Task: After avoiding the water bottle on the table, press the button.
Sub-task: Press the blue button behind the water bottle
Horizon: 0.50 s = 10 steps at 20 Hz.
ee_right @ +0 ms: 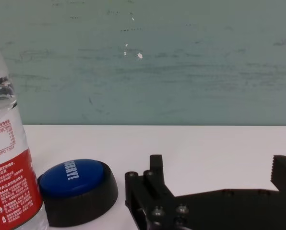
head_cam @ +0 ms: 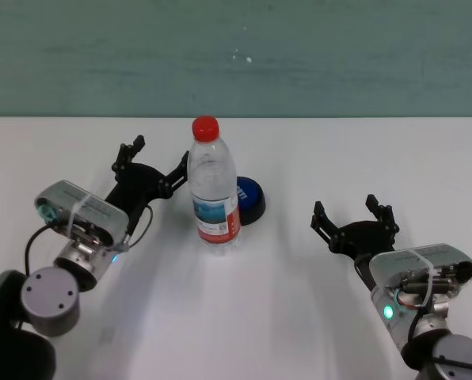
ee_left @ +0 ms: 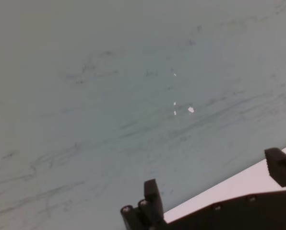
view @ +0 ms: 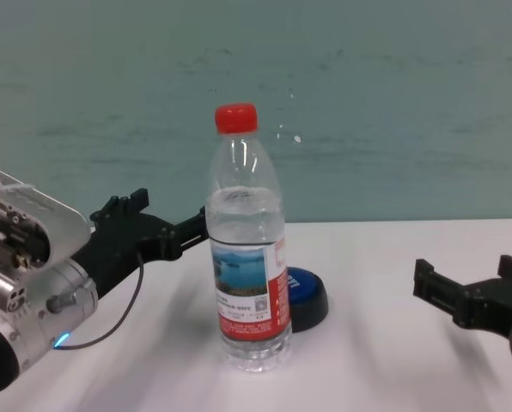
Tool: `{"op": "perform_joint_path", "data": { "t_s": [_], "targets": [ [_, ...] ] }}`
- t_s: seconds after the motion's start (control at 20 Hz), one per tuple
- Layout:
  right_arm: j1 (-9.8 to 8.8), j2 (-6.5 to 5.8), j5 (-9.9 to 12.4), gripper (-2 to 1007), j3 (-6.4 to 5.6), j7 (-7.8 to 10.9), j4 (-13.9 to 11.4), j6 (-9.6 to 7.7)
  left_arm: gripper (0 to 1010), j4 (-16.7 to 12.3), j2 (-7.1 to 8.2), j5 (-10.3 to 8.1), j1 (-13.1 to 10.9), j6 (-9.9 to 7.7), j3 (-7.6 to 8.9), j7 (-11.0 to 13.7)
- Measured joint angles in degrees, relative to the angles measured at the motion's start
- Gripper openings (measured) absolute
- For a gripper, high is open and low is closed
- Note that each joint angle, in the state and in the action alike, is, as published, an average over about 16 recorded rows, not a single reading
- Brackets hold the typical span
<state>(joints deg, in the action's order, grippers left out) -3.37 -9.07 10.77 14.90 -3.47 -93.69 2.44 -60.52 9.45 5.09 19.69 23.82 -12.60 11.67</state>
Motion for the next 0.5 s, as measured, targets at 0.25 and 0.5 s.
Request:
{"op": "perform_joint_path", "data": {
  "t_s": [0.25,0.5],
  "targets": [
    [0.0,0.0,0.0,1004,0.0,0.0,0.0,0.0,1010,0.72,-0.21,0.27,0.41,0.19,-0.02,-0.24],
    [0.0,0.0,0.0,1004,0.0,0.0,0.0,0.0,1010,1.77,-0.47,0.56,1.06,0.45,-0.01,-0.53]
  ]
}}
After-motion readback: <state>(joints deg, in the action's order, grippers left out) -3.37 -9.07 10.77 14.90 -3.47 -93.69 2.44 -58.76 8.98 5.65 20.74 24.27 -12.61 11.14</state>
